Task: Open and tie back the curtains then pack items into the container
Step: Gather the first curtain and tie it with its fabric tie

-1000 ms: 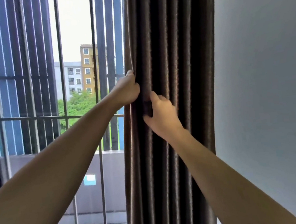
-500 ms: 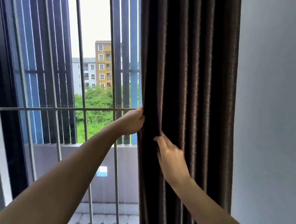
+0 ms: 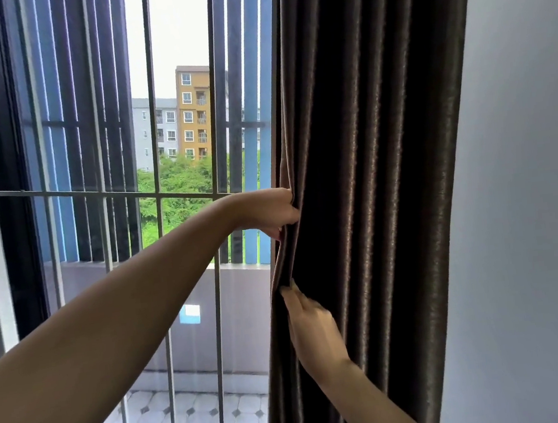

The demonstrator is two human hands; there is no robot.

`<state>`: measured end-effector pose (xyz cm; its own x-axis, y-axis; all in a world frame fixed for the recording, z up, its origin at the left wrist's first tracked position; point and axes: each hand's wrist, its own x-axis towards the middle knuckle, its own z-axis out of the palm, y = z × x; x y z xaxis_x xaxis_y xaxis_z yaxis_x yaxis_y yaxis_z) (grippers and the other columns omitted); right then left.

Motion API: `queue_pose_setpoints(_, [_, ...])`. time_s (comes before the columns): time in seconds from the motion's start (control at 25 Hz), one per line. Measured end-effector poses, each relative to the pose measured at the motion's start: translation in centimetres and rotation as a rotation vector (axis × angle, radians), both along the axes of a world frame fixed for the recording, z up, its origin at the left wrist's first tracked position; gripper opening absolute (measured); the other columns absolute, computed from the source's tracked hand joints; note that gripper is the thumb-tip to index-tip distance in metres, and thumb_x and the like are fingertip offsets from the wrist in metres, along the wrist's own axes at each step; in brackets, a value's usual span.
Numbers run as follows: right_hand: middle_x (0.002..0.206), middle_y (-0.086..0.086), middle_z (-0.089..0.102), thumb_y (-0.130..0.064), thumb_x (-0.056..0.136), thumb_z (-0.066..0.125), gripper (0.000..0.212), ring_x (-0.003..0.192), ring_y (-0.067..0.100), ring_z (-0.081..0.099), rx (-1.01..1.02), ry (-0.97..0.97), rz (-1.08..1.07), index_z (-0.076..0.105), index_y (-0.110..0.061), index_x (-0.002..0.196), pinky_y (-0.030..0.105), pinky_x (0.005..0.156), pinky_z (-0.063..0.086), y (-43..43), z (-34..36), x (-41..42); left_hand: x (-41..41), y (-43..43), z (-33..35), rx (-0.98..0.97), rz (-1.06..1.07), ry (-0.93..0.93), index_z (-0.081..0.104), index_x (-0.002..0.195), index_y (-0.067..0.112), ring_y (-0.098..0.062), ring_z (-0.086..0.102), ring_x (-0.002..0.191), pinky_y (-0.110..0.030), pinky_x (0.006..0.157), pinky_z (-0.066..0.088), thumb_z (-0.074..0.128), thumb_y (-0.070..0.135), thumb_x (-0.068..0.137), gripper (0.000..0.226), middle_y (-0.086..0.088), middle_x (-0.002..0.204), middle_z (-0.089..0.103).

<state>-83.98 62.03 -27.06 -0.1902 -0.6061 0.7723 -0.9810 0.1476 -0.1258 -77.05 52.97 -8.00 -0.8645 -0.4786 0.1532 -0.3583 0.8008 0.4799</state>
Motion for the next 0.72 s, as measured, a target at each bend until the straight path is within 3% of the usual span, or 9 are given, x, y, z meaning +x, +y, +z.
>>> queue_pose_setpoints(0.04, [0.111,0.013,0.069,0.016,0.047,0.078,0.065,0.068,0.018,0.071,0.026,-0.009,0.012,0.061,-0.007,0.105,0.021,0.057,0.055,0.0,-0.1,0.3,0.0,0.2,0.0,0.059,-0.005,0.010,0.053,0.085,0.006,-0.020,0.053,0.077,-0.026,0.074,0.050,0.049,0.012,0.088,0.007,-0.011,0.078,0.045])
queue_pose_setpoints(0.16, [0.127,0.007,0.060,-0.004,0.078,0.062,0.047,0.096,0.025,0.067,0.110,-0.059,0.062,0.052,-0.011,0.124,0.030,0.076,0.055,0.7,0.2,0.8,-0.5,0.8,-0.1,-0.056,-0.045,0.042,0.047,0.071,0.006,-0.017,0.053,0.057,-0.019,0.054,0.050,0.045,0.022,0.090,0.025,-0.003,0.064,0.047])
queue_pose_setpoints(0.24, [0.133,0.003,0.055,-0.022,0.086,0.055,0.034,0.111,0.023,0.058,0.063,-0.066,0.082,0.054,-0.017,0.119,0.028,0.088,0.048,2.2,1.2,0.2,-0.8,1.0,-0.4,-0.108,-0.011,0.059,0.043,0.064,0.008,-0.016,0.052,0.048,-0.018,0.046,0.042,0.040,0.018,0.093,0.030,-0.004,0.062,0.048])
queue_pose_setpoints(0.36, [0.140,0.009,0.045,-0.018,0.080,0.064,0.018,0.129,0.017,0.038,-0.388,-0.018,0.025,0.064,-0.017,0.099,0.024,0.107,0.029,3.9,4.7,-0.8,-0.6,0.3,-0.7,-0.117,-0.001,0.076,0.041,0.065,0.008,-0.017,0.047,0.050,-0.024,0.049,0.040,0.036,0.014,0.093,0.029,-0.006,0.063,0.047])
queue_pose_setpoints(0.4, [0.145,0.011,0.038,-0.016,0.081,0.065,0.020,0.134,0.016,0.029,-0.448,-0.054,-0.025,0.065,-0.018,0.102,0.018,0.109,0.020,4.0,6.4,-1.3,-0.4,0.1,-0.7,-0.107,-0.017,0.065,0.043,0.071,0.006,-0.019,0.049,0.054,-0.028,0.054,0.043,0.035,0.014,0.094,0.026,-0.009,0.066,0.050])
queue_pose_setpoints(0.48, [0.152,0.013,0.024,-0.014,0.086,0.062,0.029,0.139,0.022,0.021,-0.369,-0.144,-0.102,0.062,-0.020,0.114,0.012,0.108,0.010,3.9,10.3,-2.0,-0.1,0.3,-0.7,-0.093,-0.052,0.055,0.045,0.085,0.000,-0.023,0.053,0.063,-0.035,0.062,0.048,0.034,0.016,0.094,0.022,-0.014,0.074,0.053])
queue_pose_setpoints(0.6, [0.155,0.013,0.016,-0.009,0.088,0.058,0.040,0.137,0.031,0.023,-0.215,-0.132,-0.202,0.057,-0.019,0.126,0.025,0.111,0.020,3.2,13.0,-3.0,0.3,0.7,-1.1,-0.068,-0.092,0.090,0.040,0.086,0.005,-0.018,0.045,0.060,-0.032,0.059,0.041,0.033,0.014,0.095,0.015,-0.010,0.073,0.045])
queue_pose_setpoints(0.72, [0.148,0.013,0.034,0.000,0.085,0.056,0.043,0.129,0.033,0.037,-0.229,-0.004,-0.215,0.057,-0.013,0.126,0.036,0.107,0.035,2.3,11.8,-3.6,0.5,0.7,-1.6,-0.082,-0.078,0.122,0.044,0.095,0.000,-0.017,0.040,0.062,-0.030,0.059,0.036,0.034,0.015,0.095,0.019,-0.004,0.070,0.042])
